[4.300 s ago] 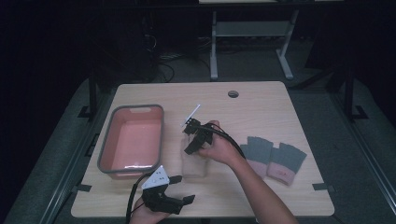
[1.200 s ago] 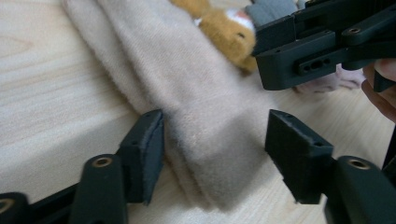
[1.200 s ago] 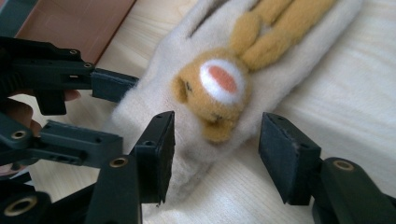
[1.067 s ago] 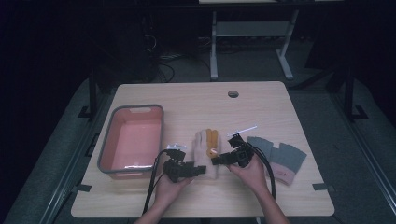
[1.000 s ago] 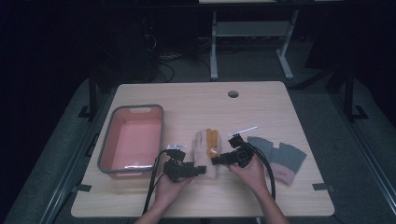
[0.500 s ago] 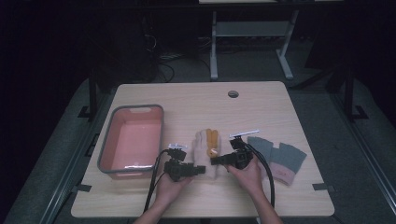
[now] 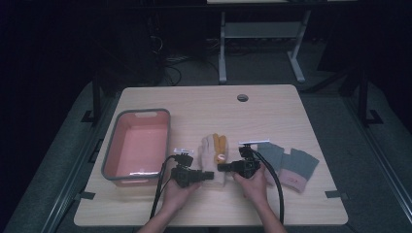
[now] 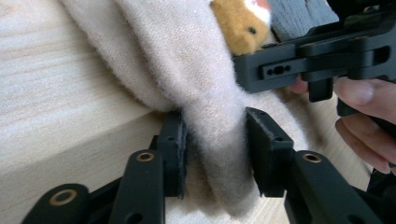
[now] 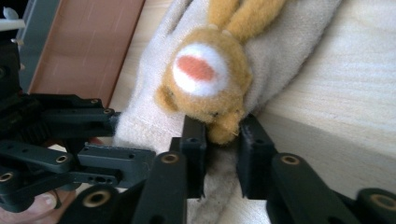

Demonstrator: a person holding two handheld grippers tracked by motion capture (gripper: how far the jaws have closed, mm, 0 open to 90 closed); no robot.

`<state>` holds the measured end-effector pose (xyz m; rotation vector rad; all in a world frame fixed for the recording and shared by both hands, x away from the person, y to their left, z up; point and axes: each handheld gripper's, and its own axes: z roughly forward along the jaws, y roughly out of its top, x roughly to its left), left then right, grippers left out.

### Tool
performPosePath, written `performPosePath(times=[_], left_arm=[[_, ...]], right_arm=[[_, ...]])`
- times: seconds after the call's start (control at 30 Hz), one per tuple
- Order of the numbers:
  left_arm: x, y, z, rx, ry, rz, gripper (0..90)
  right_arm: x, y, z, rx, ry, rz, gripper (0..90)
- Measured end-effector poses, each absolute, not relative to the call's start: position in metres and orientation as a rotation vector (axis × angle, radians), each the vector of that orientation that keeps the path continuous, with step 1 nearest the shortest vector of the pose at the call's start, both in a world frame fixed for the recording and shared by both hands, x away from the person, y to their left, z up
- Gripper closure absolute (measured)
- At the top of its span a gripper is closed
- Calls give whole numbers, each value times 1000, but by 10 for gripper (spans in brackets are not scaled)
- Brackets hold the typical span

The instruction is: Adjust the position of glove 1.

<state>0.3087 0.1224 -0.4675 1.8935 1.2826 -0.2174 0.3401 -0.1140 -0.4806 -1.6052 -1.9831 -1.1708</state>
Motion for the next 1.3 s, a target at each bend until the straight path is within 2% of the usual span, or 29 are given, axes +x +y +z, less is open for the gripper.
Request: performPosePath(times=[0.43,1.3], left_arm=[[314,126,-470,1844,1298,-294,671],[311,128,-463,1828,1252,-324,676]], right_arm=[[341,-116,-479,-1600,-1960,-1183,827],[334,-123,-463,-1543,-1976,-1238,835]])
